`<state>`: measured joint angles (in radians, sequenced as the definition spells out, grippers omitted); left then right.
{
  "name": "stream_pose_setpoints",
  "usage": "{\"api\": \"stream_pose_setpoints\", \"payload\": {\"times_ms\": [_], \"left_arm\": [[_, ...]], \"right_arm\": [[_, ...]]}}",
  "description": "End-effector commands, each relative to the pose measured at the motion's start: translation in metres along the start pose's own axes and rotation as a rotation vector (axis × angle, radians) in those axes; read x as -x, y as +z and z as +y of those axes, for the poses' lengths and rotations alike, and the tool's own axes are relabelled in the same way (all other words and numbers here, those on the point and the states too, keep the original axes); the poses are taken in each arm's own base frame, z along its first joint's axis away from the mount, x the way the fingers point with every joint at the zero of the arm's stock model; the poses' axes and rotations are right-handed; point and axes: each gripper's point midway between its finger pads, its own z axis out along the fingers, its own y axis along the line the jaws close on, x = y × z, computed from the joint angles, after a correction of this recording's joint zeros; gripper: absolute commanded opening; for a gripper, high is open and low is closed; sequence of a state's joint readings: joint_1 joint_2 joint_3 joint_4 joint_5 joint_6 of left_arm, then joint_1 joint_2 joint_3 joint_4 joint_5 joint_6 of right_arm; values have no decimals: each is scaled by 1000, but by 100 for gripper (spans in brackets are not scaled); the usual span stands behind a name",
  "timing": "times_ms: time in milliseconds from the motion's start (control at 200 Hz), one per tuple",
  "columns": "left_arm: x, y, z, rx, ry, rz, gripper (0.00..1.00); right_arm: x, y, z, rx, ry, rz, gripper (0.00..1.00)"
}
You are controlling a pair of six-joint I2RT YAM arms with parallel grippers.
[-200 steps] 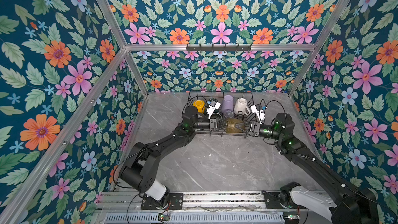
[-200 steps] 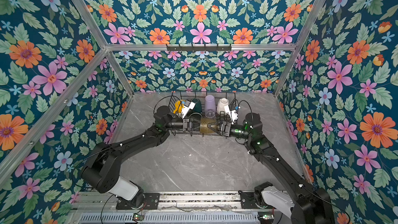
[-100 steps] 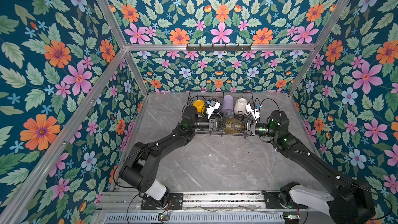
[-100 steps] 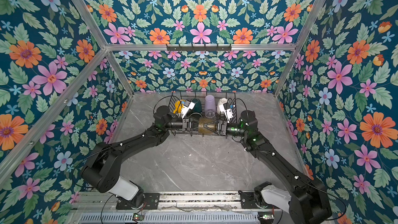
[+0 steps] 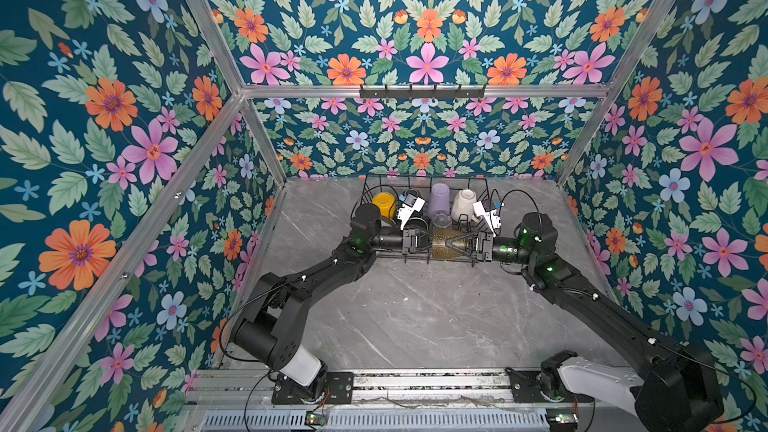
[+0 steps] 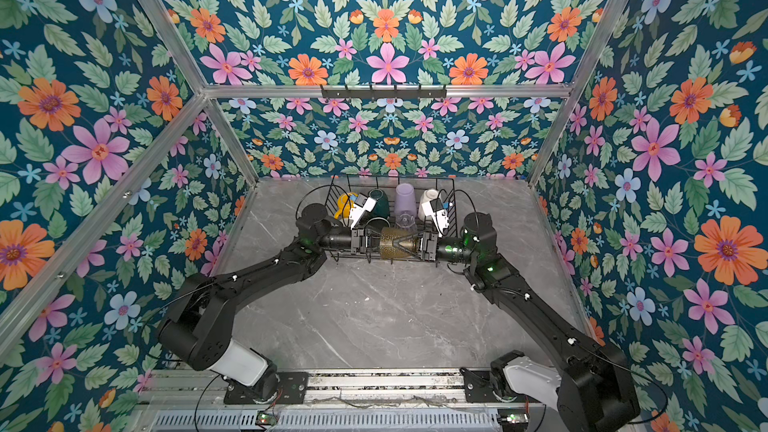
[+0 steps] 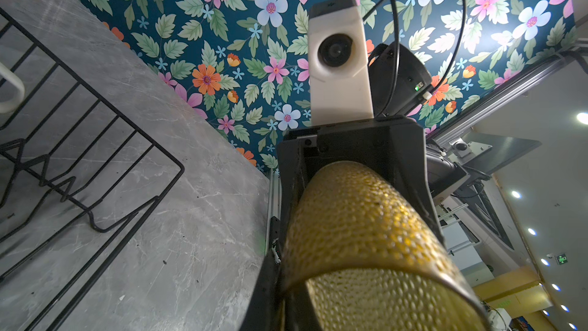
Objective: Load the cups into the dish rack
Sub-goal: 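Close the right gripper on the amber glass's base while the left holds it, then open the left gripper and withdraw it while the right gripper carries the glass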
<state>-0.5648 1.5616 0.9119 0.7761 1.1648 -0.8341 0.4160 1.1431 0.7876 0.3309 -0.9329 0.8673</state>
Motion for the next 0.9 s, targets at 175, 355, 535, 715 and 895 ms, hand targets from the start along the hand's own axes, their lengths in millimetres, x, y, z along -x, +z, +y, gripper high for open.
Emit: {"api": "stream_pose_setpoints", "payload": {"times_ms": [175, 355, 535, 715, 895], "left_arm": [[6, 2, -9, -29, 36, -5, 0], [5, 3, -8, -26, 32, -6, 10], [6, 3, -6, -23, 29, -8, 25], [7, 0, -7, -15, 47, -19, 51], [9, -8, 3, 60, 69, -39, 70]], "right_arm": [[-1, 0, -9, -51, -1, -7, 0], [3, -2, -4, -58, -16, -26, 0], [7, -6, 3, -59, -36, -49, 0], [9, -8, 5, -66, -41, -61, 0], [10, -19, 15, -92, -76, -76, 0]]}}
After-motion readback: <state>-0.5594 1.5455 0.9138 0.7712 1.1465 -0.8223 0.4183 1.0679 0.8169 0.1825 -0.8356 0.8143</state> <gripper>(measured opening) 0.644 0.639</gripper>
